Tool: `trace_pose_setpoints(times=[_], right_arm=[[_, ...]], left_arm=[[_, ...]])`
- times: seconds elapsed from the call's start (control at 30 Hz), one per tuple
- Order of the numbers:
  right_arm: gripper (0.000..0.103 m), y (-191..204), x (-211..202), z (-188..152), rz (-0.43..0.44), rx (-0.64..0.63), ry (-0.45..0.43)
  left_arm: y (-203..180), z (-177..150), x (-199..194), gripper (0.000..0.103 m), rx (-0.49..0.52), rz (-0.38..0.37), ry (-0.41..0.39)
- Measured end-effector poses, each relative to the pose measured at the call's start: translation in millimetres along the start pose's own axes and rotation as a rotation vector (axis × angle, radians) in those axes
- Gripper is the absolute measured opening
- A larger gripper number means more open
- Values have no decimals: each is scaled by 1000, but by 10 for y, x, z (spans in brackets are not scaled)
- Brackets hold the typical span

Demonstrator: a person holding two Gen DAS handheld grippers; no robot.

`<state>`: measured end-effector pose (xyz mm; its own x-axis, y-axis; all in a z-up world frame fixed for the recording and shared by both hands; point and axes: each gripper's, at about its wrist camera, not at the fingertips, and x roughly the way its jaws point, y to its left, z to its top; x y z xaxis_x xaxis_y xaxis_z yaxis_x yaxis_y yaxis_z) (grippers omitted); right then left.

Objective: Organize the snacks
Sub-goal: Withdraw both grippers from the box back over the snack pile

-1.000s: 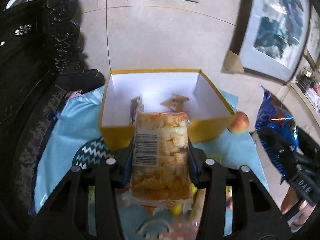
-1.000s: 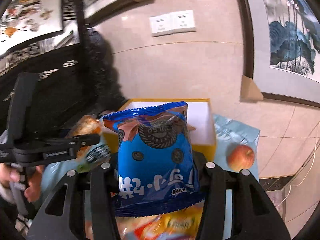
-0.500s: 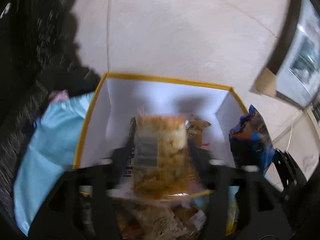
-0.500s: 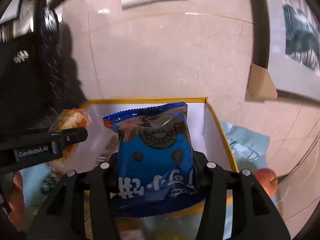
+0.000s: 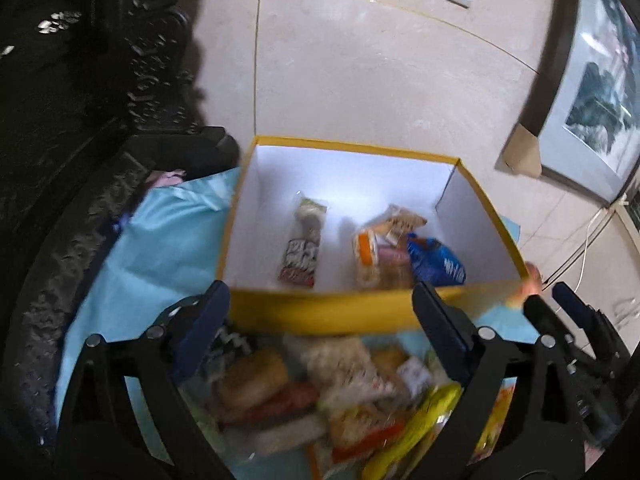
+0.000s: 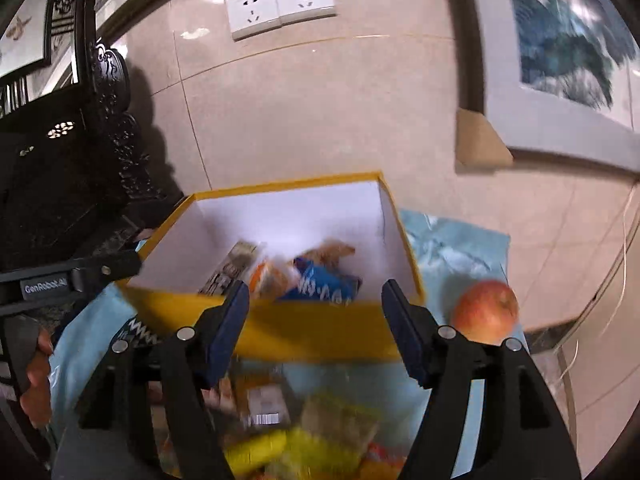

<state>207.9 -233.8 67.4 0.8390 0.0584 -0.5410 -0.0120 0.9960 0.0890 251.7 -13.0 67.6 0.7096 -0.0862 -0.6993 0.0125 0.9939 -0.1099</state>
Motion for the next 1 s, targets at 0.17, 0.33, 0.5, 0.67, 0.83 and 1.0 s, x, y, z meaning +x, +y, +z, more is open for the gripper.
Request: trace_pose_setpoints(times=[0.17, 0.33, 0.5, 0.67, 0.83, 1.0], right_arm=[[70, -118, -453, -425, 50, 72, 25], [99, -270, -788, -769, 51, 168, 31], [99, -415, -962, -1055, 107, 299, 11], [99, -483, -781, -1247, 151, 378, 62], [99, -522, -653, -1347, 178, 387, 92], [99, -570, -668, -1359, 214, 418, 98]], left_arm=[[82, -371, -301, 95, 22, 1, 5], [234, -873, -506, 95, 85, 40, 26], [586, -1151, -502, 96, 64, 126, 58], [923, -1255, -370, 96, 1, 200, 106], [1064, -1322, -165, 96, -42, 231, 156], [1042, -1382, 159, 96, -5, 288, 206]])
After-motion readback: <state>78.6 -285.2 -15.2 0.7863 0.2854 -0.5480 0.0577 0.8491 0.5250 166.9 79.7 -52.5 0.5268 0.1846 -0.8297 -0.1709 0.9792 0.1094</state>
